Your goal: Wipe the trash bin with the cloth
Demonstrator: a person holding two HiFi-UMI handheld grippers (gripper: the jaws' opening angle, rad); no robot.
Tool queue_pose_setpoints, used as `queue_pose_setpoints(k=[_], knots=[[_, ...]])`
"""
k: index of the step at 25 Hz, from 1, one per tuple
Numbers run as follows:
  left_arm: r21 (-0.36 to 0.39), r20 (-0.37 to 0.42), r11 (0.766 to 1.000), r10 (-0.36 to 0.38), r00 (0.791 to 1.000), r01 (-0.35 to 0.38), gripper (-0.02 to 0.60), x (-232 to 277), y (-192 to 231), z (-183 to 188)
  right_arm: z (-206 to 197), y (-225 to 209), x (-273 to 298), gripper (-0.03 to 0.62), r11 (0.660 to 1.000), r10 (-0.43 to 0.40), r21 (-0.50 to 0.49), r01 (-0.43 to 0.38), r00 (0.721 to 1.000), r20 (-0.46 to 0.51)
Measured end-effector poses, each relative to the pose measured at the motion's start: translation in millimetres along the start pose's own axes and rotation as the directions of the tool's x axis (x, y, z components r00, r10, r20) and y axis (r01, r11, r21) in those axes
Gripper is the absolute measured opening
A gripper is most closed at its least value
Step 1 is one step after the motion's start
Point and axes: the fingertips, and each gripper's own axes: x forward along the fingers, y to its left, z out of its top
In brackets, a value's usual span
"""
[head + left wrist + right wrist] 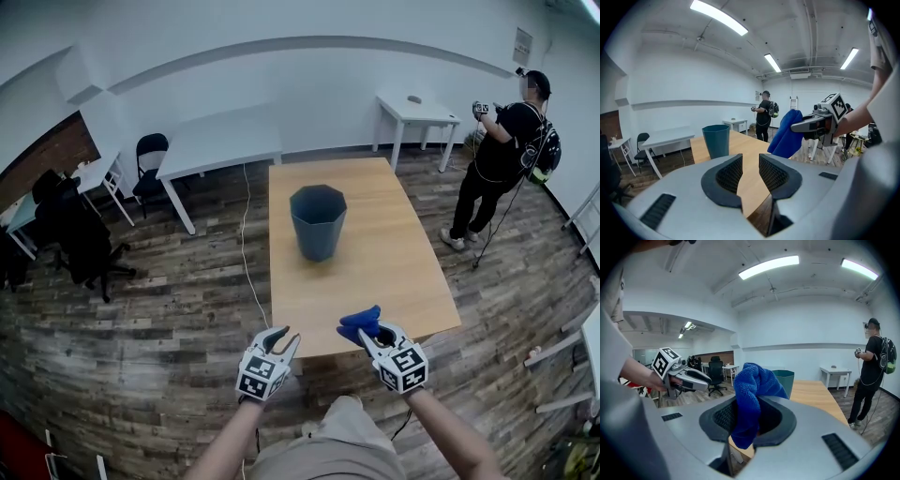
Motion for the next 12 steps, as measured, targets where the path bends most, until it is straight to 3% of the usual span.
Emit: queue_pose_setpoints(k=[6, 12], knots=[[0.141, -0.018, 0.99, 0.02, 1.0, -0.018, 0.112, -10.0, -11.3, 2.5, -2.3, 10.3, -8.8, 0.08, 1.0, 0.016, -0.024, -0.016, 1.0, -0.003], [0.127, -0.03, 0.992, 0.003, 1.0, 0.001, 0.112, -9.6, -25.0, -2.2, -9.1, 12.7, -16.6, 0.08, 1.0, 0.021, -0.017, -0.021, 1.0, -0.004]])
